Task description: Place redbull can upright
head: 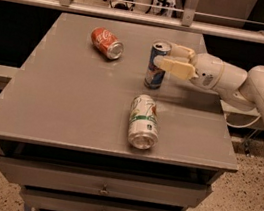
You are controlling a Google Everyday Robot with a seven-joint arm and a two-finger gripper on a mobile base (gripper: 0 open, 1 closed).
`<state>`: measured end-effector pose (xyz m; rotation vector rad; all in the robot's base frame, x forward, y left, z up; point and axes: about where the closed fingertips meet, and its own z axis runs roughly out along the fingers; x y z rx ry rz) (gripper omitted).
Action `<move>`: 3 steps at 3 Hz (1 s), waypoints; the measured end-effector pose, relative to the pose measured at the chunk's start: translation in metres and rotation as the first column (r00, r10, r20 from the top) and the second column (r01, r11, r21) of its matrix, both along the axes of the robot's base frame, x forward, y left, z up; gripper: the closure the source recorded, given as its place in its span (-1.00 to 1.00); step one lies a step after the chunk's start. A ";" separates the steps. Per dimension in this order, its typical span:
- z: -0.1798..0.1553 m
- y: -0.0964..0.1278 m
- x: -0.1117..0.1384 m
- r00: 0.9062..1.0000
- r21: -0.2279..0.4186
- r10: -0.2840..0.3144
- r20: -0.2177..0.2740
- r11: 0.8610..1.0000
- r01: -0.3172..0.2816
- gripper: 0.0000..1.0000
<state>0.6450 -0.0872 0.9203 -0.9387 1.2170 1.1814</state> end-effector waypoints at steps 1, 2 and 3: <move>-0.003 -0.009 -0.004 1.000 -0.024 0.000 0.007 1.000 0.000 -1.00; -0.006 -0.034 -0.012 0.999 -0.144 -0.013 0.030 0.989 0.017 -1.00; -0.009 -0.093 -0.022 0.996 -0.278 -0.079 0.052 0.956 0.091 -1.00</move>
Offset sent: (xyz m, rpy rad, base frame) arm -0.0257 -0.1010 -0.0108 -0.4012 -0.0728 -0.0583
